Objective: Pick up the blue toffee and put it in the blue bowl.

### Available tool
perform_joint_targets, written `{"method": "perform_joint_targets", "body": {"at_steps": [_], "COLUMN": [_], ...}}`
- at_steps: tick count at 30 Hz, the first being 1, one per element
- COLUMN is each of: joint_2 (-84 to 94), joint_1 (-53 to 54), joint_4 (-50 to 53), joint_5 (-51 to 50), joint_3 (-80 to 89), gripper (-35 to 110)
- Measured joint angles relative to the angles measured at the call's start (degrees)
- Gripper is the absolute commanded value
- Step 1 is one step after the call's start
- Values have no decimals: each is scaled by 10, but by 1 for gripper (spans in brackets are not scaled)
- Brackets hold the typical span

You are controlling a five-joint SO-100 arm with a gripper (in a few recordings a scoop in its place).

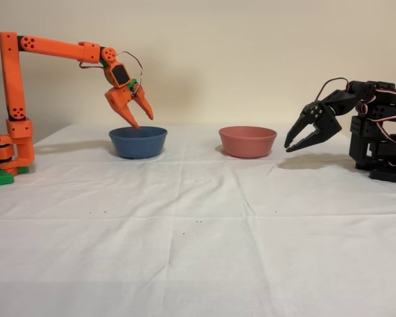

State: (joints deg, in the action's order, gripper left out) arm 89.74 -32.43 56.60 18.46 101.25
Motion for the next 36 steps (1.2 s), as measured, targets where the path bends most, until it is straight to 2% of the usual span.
{"method": "perform_joint_targets", "body": {"at_steps": [9,14,18,27,36], "joint_2": [57,122,194,385,577], "joint_1": [25,50,77,179,300], "joint_4": [25,42,51,111,127], "joint_5": [0,11,27,76,90], "joint_3": [13,49,96,169,236], "gripper": [34,16,9,6,0]}}
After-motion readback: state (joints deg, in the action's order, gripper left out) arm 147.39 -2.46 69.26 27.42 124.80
